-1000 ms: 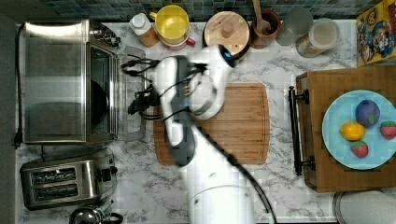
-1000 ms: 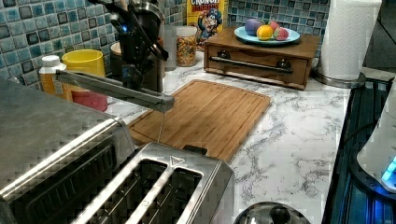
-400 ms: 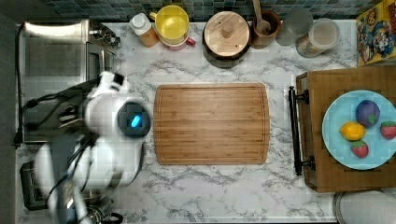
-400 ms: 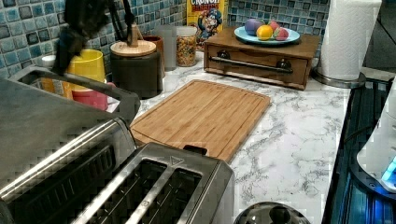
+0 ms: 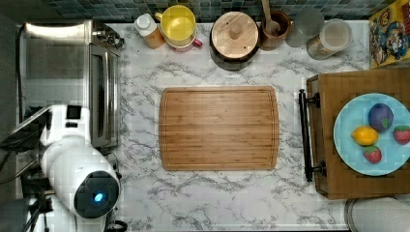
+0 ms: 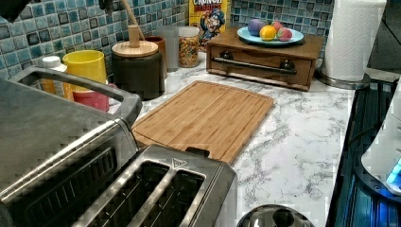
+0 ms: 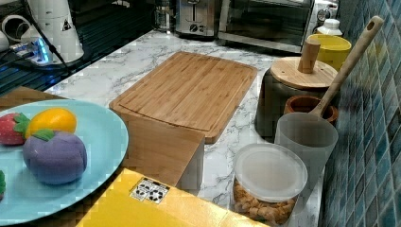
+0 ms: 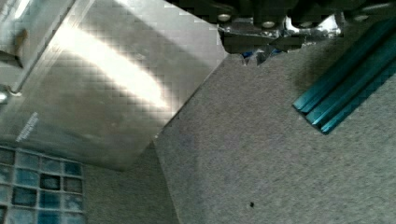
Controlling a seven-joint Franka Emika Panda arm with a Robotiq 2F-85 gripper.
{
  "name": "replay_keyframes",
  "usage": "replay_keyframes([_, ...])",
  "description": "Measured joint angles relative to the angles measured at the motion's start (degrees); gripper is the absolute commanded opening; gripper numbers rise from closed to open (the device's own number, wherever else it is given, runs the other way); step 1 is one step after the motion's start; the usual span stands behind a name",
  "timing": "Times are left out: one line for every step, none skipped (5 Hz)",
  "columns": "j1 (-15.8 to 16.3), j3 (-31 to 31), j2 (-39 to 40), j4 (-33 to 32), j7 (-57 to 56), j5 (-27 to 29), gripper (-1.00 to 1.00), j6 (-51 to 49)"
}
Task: Close the oven.
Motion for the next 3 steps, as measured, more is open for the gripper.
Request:
replay_keyframes([0.0,0.5,0.0,-0.1,0.0,-0.2,-1.0,0.0])
replay_keyframes([0.0,-0.7,0.9,-0.8,0.0,0.0,-1.0,0.0])
replay_keyframes([-0.5,-3.0,1.6,-1.9,0.0,0.2,-1.0,0.1])
